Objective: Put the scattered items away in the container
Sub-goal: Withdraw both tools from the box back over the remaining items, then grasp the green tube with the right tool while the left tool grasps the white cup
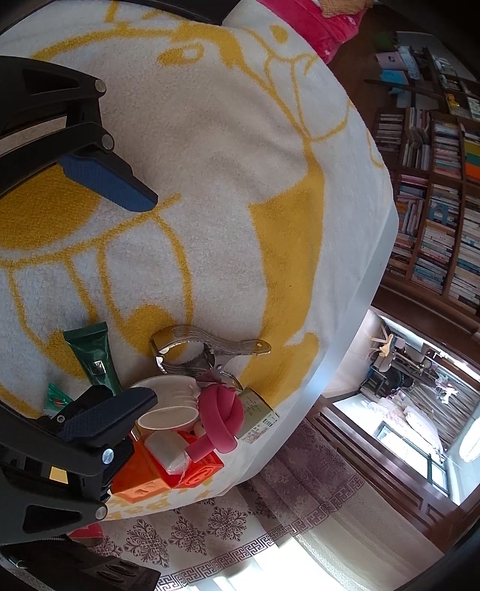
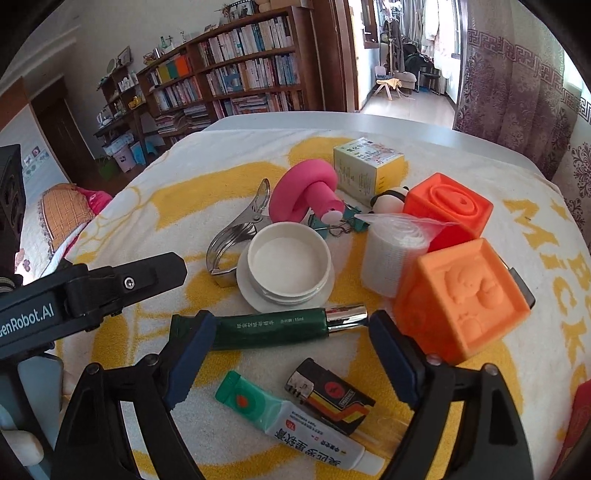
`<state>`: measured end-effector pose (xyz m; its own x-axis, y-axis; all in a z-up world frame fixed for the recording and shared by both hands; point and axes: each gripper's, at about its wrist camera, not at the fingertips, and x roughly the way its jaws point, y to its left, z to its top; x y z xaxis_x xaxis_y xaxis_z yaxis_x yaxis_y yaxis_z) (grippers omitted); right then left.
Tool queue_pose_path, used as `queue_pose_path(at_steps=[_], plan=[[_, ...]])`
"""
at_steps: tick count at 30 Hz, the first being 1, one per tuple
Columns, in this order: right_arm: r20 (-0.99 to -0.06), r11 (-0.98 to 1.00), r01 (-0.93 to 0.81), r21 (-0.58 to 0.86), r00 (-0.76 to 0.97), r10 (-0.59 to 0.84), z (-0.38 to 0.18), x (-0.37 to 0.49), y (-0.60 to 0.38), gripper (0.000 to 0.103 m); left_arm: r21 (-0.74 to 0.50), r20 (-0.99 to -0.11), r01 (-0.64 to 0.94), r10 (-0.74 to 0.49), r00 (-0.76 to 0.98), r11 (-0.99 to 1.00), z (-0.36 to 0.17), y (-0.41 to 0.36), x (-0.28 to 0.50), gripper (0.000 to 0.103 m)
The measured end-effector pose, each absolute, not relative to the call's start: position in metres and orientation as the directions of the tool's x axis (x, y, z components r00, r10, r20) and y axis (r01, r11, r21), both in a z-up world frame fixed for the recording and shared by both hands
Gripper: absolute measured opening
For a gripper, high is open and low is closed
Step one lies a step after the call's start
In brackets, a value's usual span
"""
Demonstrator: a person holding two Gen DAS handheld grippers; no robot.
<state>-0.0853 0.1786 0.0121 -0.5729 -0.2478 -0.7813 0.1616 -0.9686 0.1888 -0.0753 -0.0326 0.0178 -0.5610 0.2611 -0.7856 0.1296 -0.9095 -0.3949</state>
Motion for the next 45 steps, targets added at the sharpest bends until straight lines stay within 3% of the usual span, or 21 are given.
queue_pose_path(at_steps=[4, 11, 15, 22, 26, 28, 30, 36, 38, 41, 45], plan=[[-0.759, -0.929, 0.188, 0.318, -0.537, -0.368, 0.013, -0.086, 0.182, 0.092, -0.4, -0.787, 0.14, 0.262, -0.558, -0.906, 0.016, -0.035, -0.075, 0.098], [-0.765, -0.889, 0.025, 0.456, -0.5, -0.406, 0.006, -0.09, 0.196, 0.092, -0.42, -0.78, 0.149, 0.272, -0.564, -0.895, 0.017, -0.036, -0.075, 0.098], [-0.814, -0.926, -0.032, 0.377, -0.488, -0.314, 0.008, -0.098, 0.181, 0.091, -0.423, -0.78, 0.183, 0.254, -0.572, -0.887, 0.017, -0.045, -0.074, 0.098], [-0.859, -0.995, -0.047, 0.084, -0.509, -0.049, 0.005, -0.103, 0.145, 0.083, -0.461, -0.745, 0.253, 0.216, -0.631, -0.85, 0.023, -0.07, -0.067, 0.098], [-0.846, -1.0, -0.008, -0.019, -0.533, 0.021, 0.006, -0.099, 0.135, 0.071, -0.469, -0.75, 0.228, 0.248, -0.613, -0.854, 0.02, -0.063, -0.071, 0.098], [-0.844, -1.0, 0.007, -0.024, -0.537, 0.016, 0.008, -0.094, 0.138, 0.061, -0.466, -0.754, 0.201, 0.267, -0.601, -0.862, 0.018, -0.058, -0.073, 0.098], [-0.84, -1.0, 0.015, -0.028, -0.542, 0.015, 0.009, -0.087, 0.144, 0.044, -0.457, -0.754, 0.174, 0.277, -0.596, -0.872, 0.018, -0.051, -0.074, 0.098], [-0.824, -0.999, -0.003, -0.039, -0.566, 0.034, 0.01, -0.059, 0.17, 0.034, -0.374, -0.769, 0.097, 0.25, -0.589, -0.922, 0.016, -0.031, -0.076, 0.098], [-0.817, -1.0, -0.022, 0.009, -0.576, 0.005, 0.009, -0.052, 0.184, 0.034, -0.33, -0.781, 0.081, 0.223, -0.584, -0.941, 0.014, -0.024, -0.078, 0.098], [-0.81, -0.995, -0.05, 0.089, -0.585, -0.043, 0.009, -0.048, 0.2, 0.025, -0.299, -0.789, 0.06, 0.211, -0.577, -0.952, 0.011, -0.016, -0.081, 0.098], [-0.807, -0.993, -0.053, 0.107, -0.588, -0.056, 0.008, -0.047, 0.198, 0.024, -0.257, -0.779, -0.001, 0.208, -0.592, -0.966, 0.016, 0.0, -0.08, 0.098]])
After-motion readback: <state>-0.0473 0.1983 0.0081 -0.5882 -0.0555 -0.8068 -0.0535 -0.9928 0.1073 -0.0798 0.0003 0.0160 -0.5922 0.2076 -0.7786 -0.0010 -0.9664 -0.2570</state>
